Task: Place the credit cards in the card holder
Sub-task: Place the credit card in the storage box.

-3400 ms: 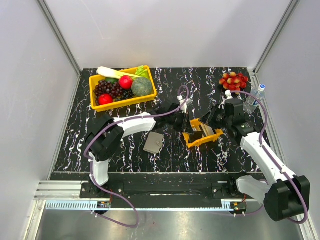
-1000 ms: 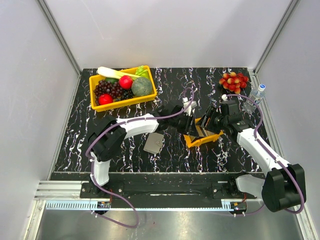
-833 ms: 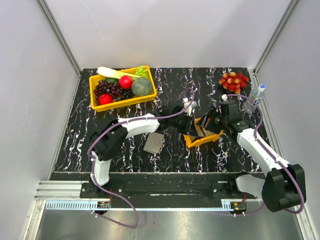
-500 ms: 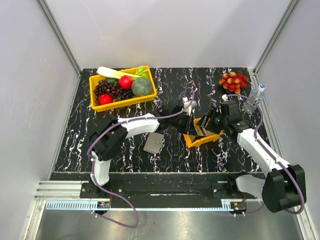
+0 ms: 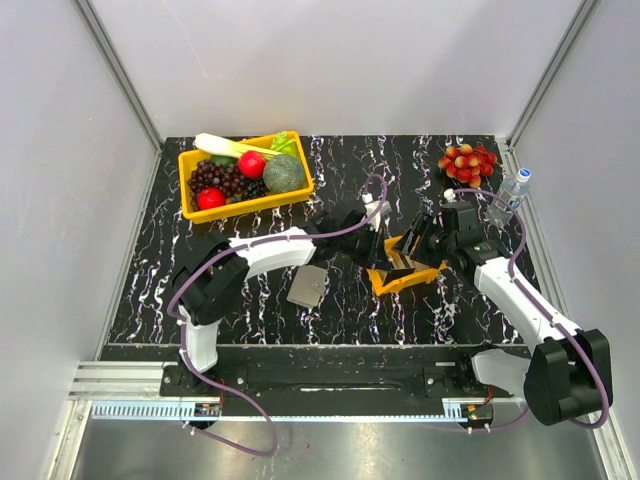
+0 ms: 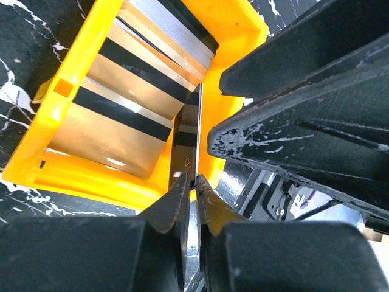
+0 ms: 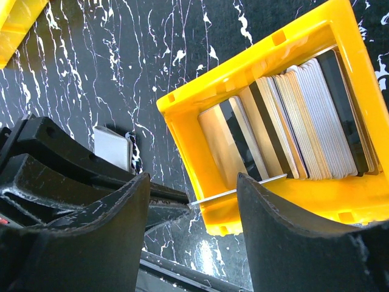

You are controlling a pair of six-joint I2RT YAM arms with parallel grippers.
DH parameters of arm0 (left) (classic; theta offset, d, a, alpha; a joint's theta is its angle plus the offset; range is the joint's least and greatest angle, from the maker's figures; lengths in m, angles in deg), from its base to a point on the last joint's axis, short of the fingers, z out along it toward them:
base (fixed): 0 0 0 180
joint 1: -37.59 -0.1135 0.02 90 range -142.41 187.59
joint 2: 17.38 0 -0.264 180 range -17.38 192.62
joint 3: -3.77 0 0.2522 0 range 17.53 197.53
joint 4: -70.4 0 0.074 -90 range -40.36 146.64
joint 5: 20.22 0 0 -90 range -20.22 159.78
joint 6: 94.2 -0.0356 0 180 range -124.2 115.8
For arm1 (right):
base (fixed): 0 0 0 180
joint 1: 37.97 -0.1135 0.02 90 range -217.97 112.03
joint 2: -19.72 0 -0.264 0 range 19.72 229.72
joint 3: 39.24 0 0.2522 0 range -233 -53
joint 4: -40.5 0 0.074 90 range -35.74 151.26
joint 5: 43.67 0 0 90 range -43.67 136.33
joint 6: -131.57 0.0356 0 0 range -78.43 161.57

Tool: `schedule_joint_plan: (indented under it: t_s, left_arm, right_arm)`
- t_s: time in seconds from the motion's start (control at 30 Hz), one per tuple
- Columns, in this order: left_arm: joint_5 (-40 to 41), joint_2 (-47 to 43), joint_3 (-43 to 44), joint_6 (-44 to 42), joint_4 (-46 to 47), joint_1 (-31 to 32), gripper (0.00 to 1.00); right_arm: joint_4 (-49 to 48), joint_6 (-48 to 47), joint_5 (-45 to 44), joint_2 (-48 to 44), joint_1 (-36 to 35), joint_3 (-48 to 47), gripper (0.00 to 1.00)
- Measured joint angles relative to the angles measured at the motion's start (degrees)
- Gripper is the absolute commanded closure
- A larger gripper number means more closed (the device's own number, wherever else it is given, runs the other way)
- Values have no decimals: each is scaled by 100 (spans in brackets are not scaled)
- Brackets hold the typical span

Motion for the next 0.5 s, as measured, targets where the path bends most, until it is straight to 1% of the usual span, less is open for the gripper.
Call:
schedule_joint_plan:
  t_s: [0.03, 0.13, 0.5]
  left_arm:
    - [31, -4, 0, -7, -13, 0, 98]
    - [138, -4, 0, -55, -46, -11, 100]
    - [487, -2, 133, -173, -404, -7, 100]
  right_arm:
    - [0, 0, 0, 0, 0, 0, 36]
    - [0, 0, 0, 0, 0, 4, 35]
    - [0, 0, 0, -2, 0, 35, 35]
